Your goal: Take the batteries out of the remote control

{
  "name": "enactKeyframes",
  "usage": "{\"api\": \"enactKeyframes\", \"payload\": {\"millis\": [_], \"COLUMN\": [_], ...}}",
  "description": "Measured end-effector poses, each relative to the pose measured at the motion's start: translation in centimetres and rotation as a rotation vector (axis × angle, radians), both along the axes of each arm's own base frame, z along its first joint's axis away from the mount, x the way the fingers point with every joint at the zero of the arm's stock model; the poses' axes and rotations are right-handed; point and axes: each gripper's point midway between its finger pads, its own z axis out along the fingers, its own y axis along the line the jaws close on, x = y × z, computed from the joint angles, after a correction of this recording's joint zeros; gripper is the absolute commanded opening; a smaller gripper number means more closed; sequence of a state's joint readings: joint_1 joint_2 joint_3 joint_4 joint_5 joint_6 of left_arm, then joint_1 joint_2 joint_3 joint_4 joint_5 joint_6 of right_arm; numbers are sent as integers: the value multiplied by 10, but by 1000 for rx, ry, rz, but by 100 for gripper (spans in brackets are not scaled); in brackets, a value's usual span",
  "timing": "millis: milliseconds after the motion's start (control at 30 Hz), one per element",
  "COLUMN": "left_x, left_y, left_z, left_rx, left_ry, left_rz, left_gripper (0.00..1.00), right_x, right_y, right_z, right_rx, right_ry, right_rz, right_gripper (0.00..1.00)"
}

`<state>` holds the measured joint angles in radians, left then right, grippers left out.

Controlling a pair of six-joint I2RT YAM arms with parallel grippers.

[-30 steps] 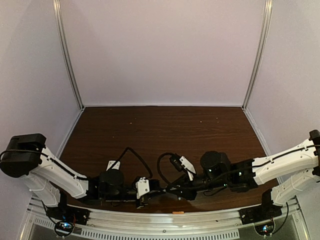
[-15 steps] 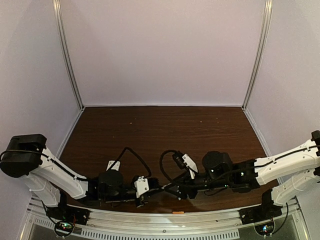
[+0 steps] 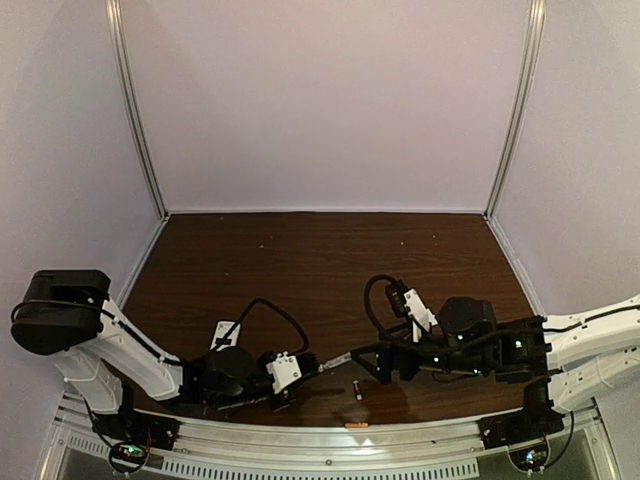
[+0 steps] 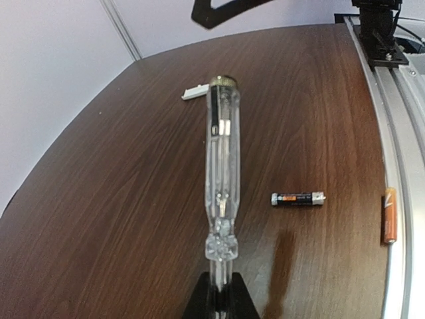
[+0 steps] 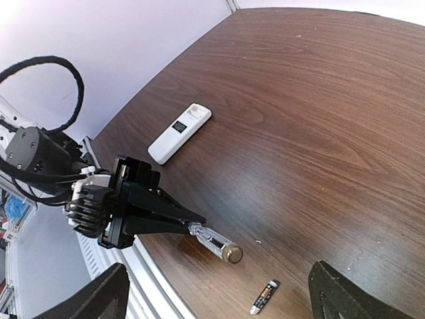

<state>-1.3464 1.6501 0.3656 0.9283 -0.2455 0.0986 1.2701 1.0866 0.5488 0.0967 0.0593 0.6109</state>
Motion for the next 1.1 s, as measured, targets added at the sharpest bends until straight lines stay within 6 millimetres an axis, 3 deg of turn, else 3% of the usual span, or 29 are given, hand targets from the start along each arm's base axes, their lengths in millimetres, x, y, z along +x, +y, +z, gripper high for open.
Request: {"api": "enactKeyframes", "payload": {"millis": [333,633,933,1000,1100], "left_x": [26,31,42,43,44], "left_y": [11,14,2,0,0], "left_z": [-32,-58,-59,-59,-59], "left_rx": [94,158,120,115,113], "left_ry": [97,200,232,235,236], "left_rz": [101,105,100,101,101], "left_gripper": [0,0,0,6,24], "right_x": [5,4,4,4,4], "right_y": [-20,-23,-23,-23,-23], "right_z": [9,3,2,1,-1], "right_rx": [25,7,2,-2,-6], "right_ry": [-31,-27,-30,-30,-29], "right_rz": [-60,-60,-57,-57,-57], "right_gripper": [97,97,100,100,100]}}
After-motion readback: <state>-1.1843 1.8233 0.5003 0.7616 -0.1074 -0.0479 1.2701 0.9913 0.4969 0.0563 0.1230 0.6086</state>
